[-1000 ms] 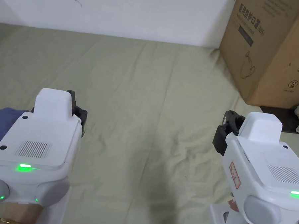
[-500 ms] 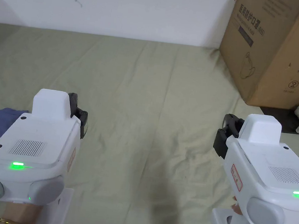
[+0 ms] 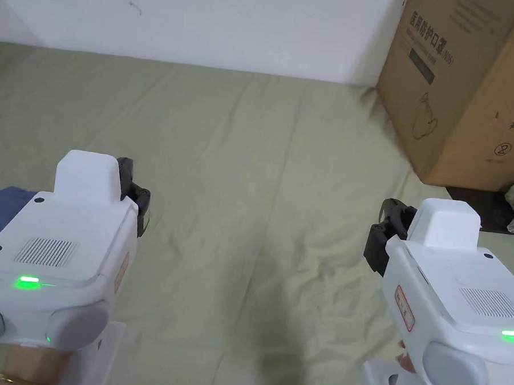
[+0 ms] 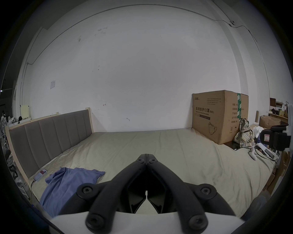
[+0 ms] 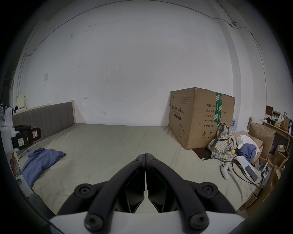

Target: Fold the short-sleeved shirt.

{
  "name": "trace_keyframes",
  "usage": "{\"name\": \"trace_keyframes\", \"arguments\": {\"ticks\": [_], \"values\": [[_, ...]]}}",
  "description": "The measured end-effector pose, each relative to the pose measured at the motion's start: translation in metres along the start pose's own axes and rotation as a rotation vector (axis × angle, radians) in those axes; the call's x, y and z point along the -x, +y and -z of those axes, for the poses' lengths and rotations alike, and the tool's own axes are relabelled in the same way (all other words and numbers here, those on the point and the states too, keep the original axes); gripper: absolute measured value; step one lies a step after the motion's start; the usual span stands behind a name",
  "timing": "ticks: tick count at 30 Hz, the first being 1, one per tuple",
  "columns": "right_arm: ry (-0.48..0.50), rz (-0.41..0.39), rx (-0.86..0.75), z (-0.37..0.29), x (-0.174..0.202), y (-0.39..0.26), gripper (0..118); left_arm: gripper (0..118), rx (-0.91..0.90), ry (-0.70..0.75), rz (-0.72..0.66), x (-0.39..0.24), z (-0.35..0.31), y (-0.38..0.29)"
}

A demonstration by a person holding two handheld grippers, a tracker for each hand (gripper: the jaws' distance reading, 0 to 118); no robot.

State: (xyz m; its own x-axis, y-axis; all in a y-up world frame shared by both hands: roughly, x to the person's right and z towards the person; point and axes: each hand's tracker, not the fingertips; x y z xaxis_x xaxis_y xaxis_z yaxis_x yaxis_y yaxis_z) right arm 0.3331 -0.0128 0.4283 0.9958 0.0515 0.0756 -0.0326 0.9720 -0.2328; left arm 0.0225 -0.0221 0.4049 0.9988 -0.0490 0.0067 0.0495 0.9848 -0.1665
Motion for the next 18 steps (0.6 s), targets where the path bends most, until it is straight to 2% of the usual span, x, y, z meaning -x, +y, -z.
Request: {"name": "trace_keyframes", "arguments": {"ticks": [3, 7, 11, 18], "values": [[0.010, -0.021, -0.006, 0.001, 0.006, 0.002, 0, 0, -0.005, 0.012, -0.004, 0.007, -0.003, 0.003], [0.077, -0.042, -0.020, 0.004, 0.026, 0.008, 0, 0, -0.014, 0.098, 0.000, 0.033, -0.014, 0.004], [0.206, -0.064, -0.039, 0.009, 0.064, 0.015, 0, 0, -0.012, 0.238, -0.023, 0.076, -0.036, 0.003], [0.470, -0.100, -0.056, 0.018, 0.153, 0.024, 0, 0, -0.008, 0.502, -0.035, 0.145, -0.096, -0.004]]}}
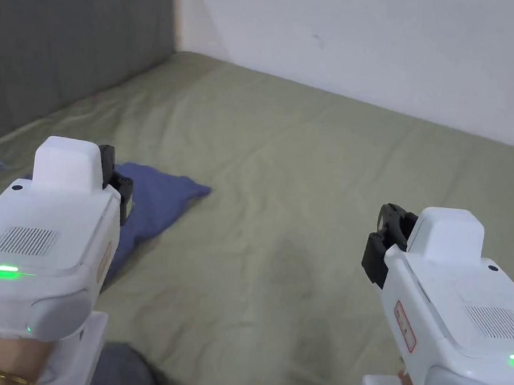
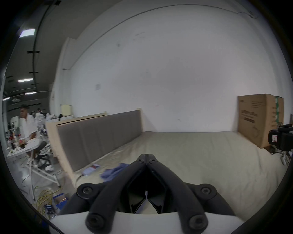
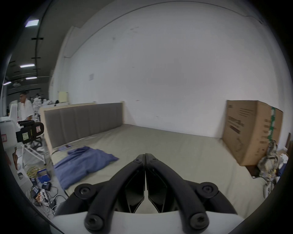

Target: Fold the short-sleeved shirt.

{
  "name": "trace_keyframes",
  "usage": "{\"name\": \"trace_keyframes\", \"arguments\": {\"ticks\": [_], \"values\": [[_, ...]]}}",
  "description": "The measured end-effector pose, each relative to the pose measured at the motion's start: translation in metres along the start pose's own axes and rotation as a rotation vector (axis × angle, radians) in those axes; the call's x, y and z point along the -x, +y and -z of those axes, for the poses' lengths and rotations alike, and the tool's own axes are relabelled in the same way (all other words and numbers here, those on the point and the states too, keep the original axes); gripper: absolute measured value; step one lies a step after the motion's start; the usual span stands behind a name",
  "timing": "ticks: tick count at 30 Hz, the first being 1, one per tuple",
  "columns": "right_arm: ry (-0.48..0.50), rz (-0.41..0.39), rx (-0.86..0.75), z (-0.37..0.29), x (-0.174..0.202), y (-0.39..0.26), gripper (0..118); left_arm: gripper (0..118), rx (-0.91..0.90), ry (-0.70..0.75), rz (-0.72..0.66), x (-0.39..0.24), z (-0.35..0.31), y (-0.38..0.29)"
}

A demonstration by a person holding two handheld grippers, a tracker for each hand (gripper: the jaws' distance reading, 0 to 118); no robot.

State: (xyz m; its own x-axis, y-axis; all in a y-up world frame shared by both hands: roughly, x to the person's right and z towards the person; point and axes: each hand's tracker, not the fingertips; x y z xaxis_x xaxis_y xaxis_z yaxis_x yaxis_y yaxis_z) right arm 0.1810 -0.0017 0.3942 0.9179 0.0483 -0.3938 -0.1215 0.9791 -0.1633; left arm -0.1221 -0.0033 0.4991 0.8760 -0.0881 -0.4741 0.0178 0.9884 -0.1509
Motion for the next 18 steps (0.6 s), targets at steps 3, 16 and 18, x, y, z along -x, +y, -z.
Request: {"name": "trace_keyframes", "arguments": {"ticks": [3, 16, 18], "values": [[0.086, -0.027, -0.012, 0.014, 0.032, 0.005, 0, 0, 0.013, 0.099, -0.013, 0.033, -0.012, -0.003], [0.235, -0.047, -0.008, 0.029, 0.079, 0.009, 0, 0, 0.043, 0.208, -0.055, 0.072, -0.028, -0.015], [0.230, -0.061, -0.007, 0.030, 0.079, 0.009, 0, 8, 0.065, 0.178, -0.052, 0.070, -0.021, -0.016]]}}
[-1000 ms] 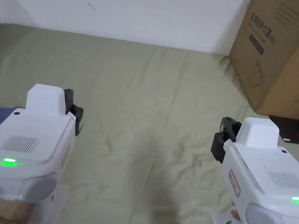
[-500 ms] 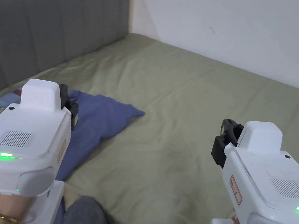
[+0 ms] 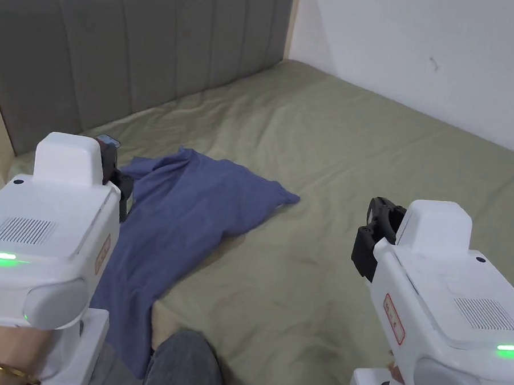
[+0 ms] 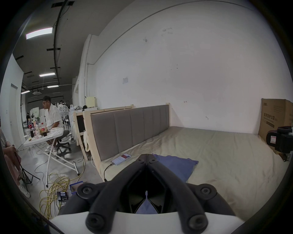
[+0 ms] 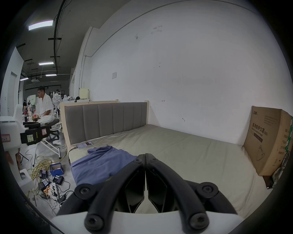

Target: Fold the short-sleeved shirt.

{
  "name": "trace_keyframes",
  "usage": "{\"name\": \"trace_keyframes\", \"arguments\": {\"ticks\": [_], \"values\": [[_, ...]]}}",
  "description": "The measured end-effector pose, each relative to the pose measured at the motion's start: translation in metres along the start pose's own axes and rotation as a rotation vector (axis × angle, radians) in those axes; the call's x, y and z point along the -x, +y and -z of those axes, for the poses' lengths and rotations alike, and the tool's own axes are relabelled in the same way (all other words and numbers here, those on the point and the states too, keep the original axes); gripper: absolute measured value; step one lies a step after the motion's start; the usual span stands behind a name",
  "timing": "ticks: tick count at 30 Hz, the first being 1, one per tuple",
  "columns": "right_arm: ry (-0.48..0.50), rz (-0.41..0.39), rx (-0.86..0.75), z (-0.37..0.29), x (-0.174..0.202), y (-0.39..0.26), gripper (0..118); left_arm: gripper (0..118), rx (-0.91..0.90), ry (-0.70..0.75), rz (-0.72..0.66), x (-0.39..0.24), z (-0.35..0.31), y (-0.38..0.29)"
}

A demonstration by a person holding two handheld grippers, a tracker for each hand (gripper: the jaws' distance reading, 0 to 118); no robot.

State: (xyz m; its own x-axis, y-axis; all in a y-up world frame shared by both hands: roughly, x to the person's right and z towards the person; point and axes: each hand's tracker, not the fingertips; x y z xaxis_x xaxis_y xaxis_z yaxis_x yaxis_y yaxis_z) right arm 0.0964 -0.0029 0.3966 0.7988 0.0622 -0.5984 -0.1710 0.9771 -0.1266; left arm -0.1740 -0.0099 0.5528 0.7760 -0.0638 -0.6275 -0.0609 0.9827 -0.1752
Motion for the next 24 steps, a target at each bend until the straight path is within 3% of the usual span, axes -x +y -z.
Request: {"name": "trace_keyframes", "arguments": {"ticks": [2, 4, 6, 8, 11, 15, 19, 24], "values": [[-0.007, -0.007, 0.003, 0.000, -0.002, -0.001, 0, 9, 0.034, -0.023, 0.037, -0.004, 0.012, 0.001], [-0.007, 0.004, 0.012, 0.002, -0.006, -0.001, 0, 24, 0.096, -0.087, 0.022, -0.005, 0.031, 0.006], [-0.013, 0.003, 0.018, 0.004, -0.008, -0.001, 0, 74, 0.173, -0.143, -0.037, -0.004, 0.059, 0.012], [-0.020, -0.004, 0.022, 0.009, -0.011, -0.003, 0, 114, 0.226, -0.185, -0.059, -0.008, 0.088, 0.018], [-0.046, 0.006, 0.028, 0.017, -0.015, -0.005, 0, 118, 0.307, -0.203, 0.036, -0.027, 0.138, 0.027], [-0.070, 0.025, 0.051, 0.031, -0.020, -0.007, 0, 118, 0.460, -0.264, 0.059, -0.052, 0.223, 0.025], [-0.095, 0.021, 0.078, 0.049, -0.027, -0.009, 0, 118, 0.632, -0.317, 0.158, -0.080, 0.311, 0.000], [-0.107, 0.022, 0.129, 0.070, -0.033, -0.019, 0, 118, 0.858, -0.268, 0.233, -0.106, 0.396, -0.049]]}}
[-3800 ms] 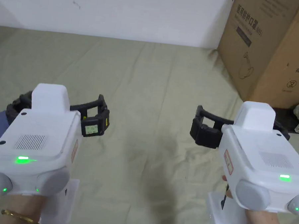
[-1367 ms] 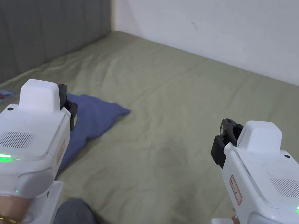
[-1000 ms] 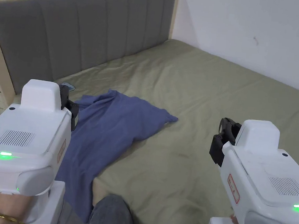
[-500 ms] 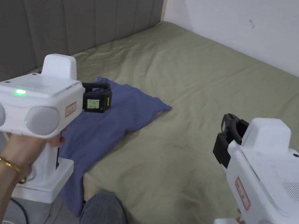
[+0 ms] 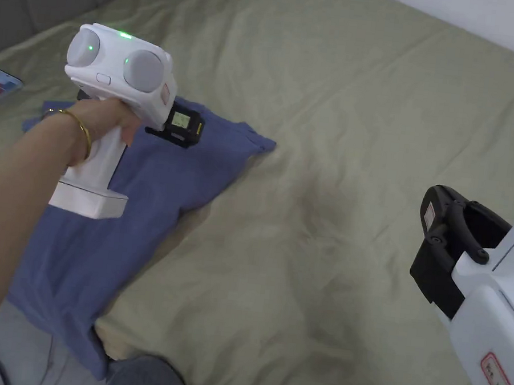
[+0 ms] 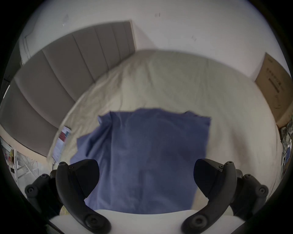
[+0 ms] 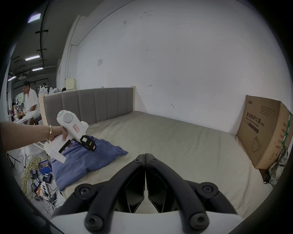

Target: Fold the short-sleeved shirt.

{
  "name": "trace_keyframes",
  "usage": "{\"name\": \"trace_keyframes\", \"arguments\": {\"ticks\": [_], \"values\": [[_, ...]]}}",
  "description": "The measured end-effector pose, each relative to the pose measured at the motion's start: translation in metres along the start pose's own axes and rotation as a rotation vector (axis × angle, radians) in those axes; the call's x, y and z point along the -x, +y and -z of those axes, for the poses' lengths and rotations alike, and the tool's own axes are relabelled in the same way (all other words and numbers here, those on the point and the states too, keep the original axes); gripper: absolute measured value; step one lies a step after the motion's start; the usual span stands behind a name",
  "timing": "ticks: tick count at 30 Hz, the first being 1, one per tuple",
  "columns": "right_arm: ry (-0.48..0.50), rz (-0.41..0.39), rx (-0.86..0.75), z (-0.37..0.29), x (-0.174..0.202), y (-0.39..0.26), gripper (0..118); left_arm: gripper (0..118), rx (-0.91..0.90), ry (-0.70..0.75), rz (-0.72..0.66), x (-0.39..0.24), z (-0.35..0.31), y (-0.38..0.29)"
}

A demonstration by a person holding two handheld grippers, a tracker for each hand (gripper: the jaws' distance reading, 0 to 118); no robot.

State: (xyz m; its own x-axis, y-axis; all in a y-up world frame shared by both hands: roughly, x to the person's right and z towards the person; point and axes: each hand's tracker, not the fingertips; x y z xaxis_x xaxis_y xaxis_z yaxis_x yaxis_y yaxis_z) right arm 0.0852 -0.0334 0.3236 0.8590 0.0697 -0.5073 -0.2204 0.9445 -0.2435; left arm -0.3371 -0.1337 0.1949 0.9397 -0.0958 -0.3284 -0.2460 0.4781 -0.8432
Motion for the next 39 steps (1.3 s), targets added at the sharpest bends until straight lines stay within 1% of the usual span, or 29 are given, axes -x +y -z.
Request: {"name": "trace_keyframes", "arguments": {"ticks": [2, 4, 5, 7, 8, 9, 10, 11, 12, 13, 14, 16, 19, 22, 25, 29, 31, 34, 35, 36, 37, 39], "values": [[-0.018, -0.006, 0.025, 0.007, -0.002, -0.005, 0, 118, 0.062, -0.015, -0.011, -0.003, 0.025, 0.003], [-0.016, 0.001, 0.048, 0.014, -0.005, -0.012, 0, 118, 0.085, -0.077, 0.005, -0.006, 0.042, 0.005], [-0.008, 0.010, 0.068, 0.018, -0.008, -0.016, 0, 118, 0.096, -0.084, 0.013, -0.008, 0.050, 0.005], [0.011, 0.030, 0.107, 0.024, -0.012, -0.022, 0, 116, 0.134, -0.085, 0.038, -0.011, 0.064, 0.003], [0.004, 0.027, 0.123, 0.025, -0.013, -0.025, 0, 116, 0.192, -0.044, 0.049, -0.011, 0.067, 0.002], [0.002, 0.020, 0.125, 0.026, -0.014, -0.027, 0, 101, 0.211, -0.058, 0.033, -0.009, 0.069, 0.001], [-0.006, 0.015, 0.129, 0.026, -0.015, -0.030, 0, 72, 0.205, -0.107, 0.003, -0.006, 0.072, 0.000], [-0.012, 0.011, 0.134, 0.026, -0.016, -0.031, 0, 58, 0.178, -0.122, -0.051, -0.003, 0.068, 0.000], [-0.013, 0.010, 0.138, 0.025, -0.015, -0.031, 0, 46, 0.176, -0.095, -0.054, -0.001, 0.064, 0.002], [-0.015, 0.015, 0.141, 0.025, -0.015, -0.030, 0, 22, 0.170, -0.095, -0.036, 0.000, 0.060, 0.002], [-0.017, 0.022, 0.141, 0.025, -0.015, -0.030, 0, 5, 0.143, -0.041, -0.002, 0.002, 0.058, 0.000], [-0.025, 0.034, 0.136, 0.033, -0.018, -0.029, 0, 4, 0.117, -0.091, -0.075, 0.008, 0.048, -0.005], [-0.043, 0.034, 0.121, 0.029, -0.019, -0.027, 0, 4, -0.005, -0.050, -0.127, 0.009, 0.022, -0.016], [-0.064, 0.031, 0.102, 0.001, -0.030, -0.027, 0, 4, -0.136, -0.047, -0.179, 0.013, -0.020, -0.030], [-0.091, 0.025, 0.075, -0.023, -0.034, -0.021, 0, 4, -0.261, -0.076, -0.240, 0.021, -0.071, -0.046], [-0.124, 0.023, 0.030, -0.062, -0.041, -0.017, 0, 4, -0.395, -0.090, -0.283, 0.030, -0.150, -0.068], [-0.138, 0.018, 0.010, -0.081, -0.045, -0.015, 0, 4, -0.460, -0.122, -0.301, 0.033, -0.193, -0.076], [-0.161, 0.022, -0.026, -0.110, -0.050, -0.012, 0, 4, -0.598, -0.172, -0.282, 0.027, -0.264, -0.075], [-0.173, 0.020, -0.036, -0.119, -0.052, -0.011, 0, 4, -0.598, -0.174, -0.279, 0.021, -0.293, -0.072], [-0.182, 0.018, -0.047, -0.127, -0.054, -0.010, 0, 4, -0.636, -0.192, -0.272, 0.016, -0.318, -0.069], [-0.196, 0.018, -0.065, -0.136, -0.056, -0.009, 0, 4, -0.734, -0.247, -0.250, 0.008, -0.346, -0.062], [-0.221, 0.020, -0.092, -0.152, -0.059, -0.005, 0, 4, -0.807, -0.320, -0.230, -0.012, -0.400, -0.054]]}}
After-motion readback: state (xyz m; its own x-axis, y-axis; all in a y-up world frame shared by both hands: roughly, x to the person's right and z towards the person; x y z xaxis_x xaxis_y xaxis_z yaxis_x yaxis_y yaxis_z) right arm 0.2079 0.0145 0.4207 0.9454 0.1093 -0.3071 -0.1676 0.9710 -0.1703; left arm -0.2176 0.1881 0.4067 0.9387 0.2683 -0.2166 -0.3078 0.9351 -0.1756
